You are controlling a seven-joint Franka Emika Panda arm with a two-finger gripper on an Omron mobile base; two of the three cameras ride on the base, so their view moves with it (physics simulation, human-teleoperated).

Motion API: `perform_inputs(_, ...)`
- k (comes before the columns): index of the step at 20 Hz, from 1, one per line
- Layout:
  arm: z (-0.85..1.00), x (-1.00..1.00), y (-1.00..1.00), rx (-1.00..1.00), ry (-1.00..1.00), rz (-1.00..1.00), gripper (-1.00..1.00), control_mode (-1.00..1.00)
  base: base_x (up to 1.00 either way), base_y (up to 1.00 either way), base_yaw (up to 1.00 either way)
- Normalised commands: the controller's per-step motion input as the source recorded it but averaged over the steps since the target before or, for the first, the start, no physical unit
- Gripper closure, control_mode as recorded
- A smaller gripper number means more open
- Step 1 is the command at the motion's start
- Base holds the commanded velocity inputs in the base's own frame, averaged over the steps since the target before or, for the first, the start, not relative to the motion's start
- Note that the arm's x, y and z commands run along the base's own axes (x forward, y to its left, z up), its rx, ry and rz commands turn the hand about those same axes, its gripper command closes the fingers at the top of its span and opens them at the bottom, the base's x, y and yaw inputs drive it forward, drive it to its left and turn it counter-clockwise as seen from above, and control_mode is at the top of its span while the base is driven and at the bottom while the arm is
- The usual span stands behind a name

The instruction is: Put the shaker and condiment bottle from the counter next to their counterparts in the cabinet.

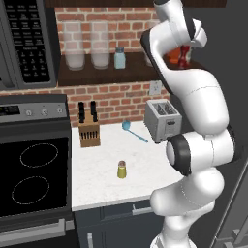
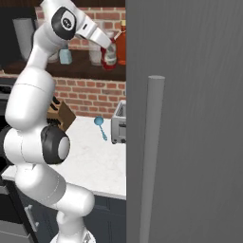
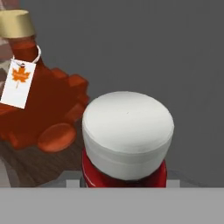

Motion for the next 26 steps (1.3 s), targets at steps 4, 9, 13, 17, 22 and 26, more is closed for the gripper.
perform_inputs(4,-0.26,0.03,-0.02,0.00,0.00,0.06,1.00,-1.00,0.00,0.00,0.00)
perform_inputs(9,-0.28,0.09,0.00,0.00,0.00,0.05,1.00,-1.00,0.00,0.00,0.00)
perform_inputs(13,-0.25,0.14,-0.01,0.00,0.00,0.05,1.00,-1.00,0.00,0.00,0.00)
perform_inputs(17,-0.15,0.17,-0.02,0.00,0.00,0.05,1.00,-1.00,0.00,0.00,0.00)
perform_inputs(22,-0.08,0.23,0.00,0.00,0.00,0.04,1.00,-1.00,0.00,0.00,0.00)
perform_inputs(26,-0.23,0.37,0.00,0.00,0.00,0.05,1.00,-1.00,0.00,0.00,0.00)
